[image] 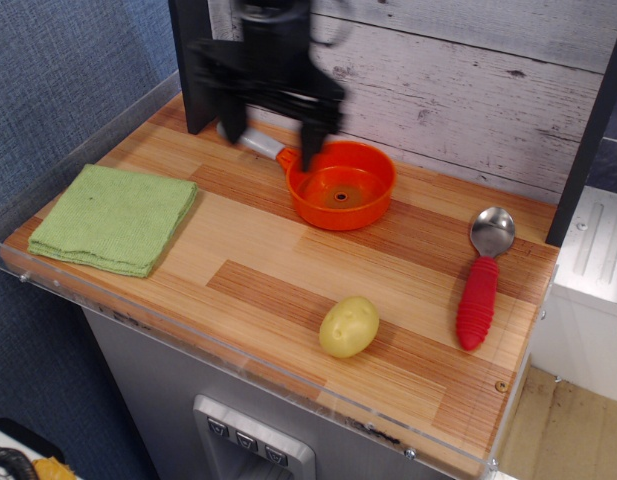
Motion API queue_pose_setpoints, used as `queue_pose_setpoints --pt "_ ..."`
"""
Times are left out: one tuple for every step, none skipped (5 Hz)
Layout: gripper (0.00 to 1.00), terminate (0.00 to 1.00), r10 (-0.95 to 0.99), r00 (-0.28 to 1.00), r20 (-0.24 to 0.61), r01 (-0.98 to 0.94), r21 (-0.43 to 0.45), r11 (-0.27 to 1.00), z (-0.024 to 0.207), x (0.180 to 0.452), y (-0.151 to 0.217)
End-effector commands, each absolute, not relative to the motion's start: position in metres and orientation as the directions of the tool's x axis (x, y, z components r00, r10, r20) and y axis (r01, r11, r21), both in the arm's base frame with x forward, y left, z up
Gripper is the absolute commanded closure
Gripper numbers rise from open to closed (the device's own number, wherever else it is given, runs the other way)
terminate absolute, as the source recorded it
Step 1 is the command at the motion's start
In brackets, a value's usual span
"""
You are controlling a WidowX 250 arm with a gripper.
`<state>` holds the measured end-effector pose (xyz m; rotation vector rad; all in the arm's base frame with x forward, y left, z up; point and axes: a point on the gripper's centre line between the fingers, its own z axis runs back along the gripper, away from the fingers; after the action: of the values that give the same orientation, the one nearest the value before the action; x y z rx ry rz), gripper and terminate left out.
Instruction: Place the red spoon on the green cloth.
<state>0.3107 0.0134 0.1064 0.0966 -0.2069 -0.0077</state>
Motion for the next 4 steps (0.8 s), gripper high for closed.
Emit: queue_pose_setpoints --pt "0.00 0.00 -0.079 0.952 0.295 0.065 0.058 0.996 0.104 0.328 -0.046" --pt "0.00 0.00 -0.075 0.948 0.308 0.075 0.013 0.997 0.093 0.337 -0.071" --pt "0.00 0.00 -0.109 0.956 0.272 0.110 0.012 0.994 0.078 0.342 -0.094" --pt "0.00 0.00 -0.115 0.962 0.249 0.117 0.005 0.993 0.061 0.345 -0.107"
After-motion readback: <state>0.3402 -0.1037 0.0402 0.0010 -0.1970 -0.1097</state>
